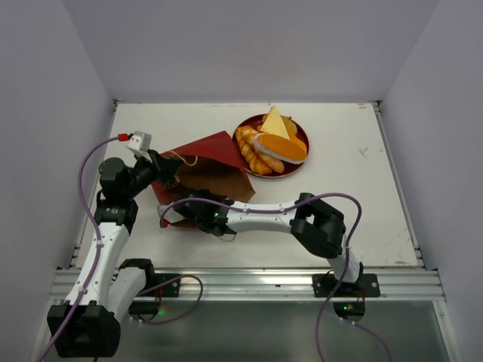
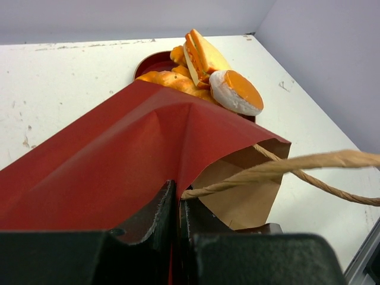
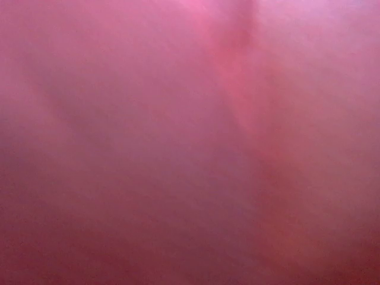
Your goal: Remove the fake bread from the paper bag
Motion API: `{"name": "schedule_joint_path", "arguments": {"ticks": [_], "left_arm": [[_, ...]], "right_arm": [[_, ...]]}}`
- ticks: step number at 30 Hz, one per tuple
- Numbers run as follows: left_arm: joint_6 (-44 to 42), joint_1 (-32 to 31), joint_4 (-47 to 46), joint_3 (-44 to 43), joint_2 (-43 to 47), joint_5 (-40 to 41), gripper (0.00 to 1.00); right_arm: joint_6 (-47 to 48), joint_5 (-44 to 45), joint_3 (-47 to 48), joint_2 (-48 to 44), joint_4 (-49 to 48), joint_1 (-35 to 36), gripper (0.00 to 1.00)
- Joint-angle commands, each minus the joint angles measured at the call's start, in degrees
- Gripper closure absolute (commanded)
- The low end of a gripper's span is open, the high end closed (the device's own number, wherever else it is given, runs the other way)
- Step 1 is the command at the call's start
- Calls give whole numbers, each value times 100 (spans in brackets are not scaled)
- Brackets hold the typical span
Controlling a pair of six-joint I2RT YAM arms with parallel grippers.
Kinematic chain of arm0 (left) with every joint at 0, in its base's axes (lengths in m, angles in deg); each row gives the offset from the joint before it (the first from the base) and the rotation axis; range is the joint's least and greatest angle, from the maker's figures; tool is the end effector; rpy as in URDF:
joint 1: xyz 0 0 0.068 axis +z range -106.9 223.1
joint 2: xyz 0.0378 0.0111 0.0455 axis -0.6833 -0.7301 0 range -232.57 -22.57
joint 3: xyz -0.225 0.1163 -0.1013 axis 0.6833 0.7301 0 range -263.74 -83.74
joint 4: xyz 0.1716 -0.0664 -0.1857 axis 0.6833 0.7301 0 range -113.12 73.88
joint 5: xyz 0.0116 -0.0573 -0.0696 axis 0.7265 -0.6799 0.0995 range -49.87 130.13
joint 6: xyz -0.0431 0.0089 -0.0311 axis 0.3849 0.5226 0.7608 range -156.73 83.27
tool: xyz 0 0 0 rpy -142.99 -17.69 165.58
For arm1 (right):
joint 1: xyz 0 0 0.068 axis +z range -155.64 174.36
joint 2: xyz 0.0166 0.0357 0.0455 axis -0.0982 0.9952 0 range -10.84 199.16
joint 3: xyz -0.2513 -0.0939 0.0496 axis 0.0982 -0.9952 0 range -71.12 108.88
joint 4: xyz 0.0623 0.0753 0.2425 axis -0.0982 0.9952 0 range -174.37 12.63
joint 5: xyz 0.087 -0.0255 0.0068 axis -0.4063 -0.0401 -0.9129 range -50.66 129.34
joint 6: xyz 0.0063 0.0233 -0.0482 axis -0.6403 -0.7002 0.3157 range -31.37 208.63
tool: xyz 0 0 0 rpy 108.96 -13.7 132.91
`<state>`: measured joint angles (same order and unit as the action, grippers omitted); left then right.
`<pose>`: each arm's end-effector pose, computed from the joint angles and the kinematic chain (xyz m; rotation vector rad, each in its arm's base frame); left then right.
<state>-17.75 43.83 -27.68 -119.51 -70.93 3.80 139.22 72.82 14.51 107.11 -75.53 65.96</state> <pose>0.1987 -0.0186 0.3016 0.1841 1.7351 -0.7749 0.1641 0.4311 0.1982 -1.7554 1.3075 -0.4619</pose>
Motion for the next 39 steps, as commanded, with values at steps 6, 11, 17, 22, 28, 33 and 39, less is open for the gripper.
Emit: {"name": "schedule_joint_path", "arguments": {"ticks": [6,11,17,22,28,33,39], "left_arm": [[71,-12,-72,8,125,-40,88],[-26,-12,-28,26,125,196,88],[-70,-12,43,26,99,636,88],[-26,-12,43,17,2,1110,88],[-35,-12,174,-97,-121,1804,88],[123,50,69,-193,-261,2245,87],[141,181,78,-457,-683,2561,87]], "right_arm": [[-198,-218,113,-404,425,-84,100],[-312,-473,-274,-1053,487,-207,100],[-532,-1025,-941,-2029,723,-383,100],[-585,-1808,-1443,-3127,1181,-444,100],[-726,-2590,-1663,-4260,2120,-567,100],[-980,-3320,-1777,-4982,3000,-585,100],[-1060,-3321,-1927,-5826,3255,-953,100]]}}
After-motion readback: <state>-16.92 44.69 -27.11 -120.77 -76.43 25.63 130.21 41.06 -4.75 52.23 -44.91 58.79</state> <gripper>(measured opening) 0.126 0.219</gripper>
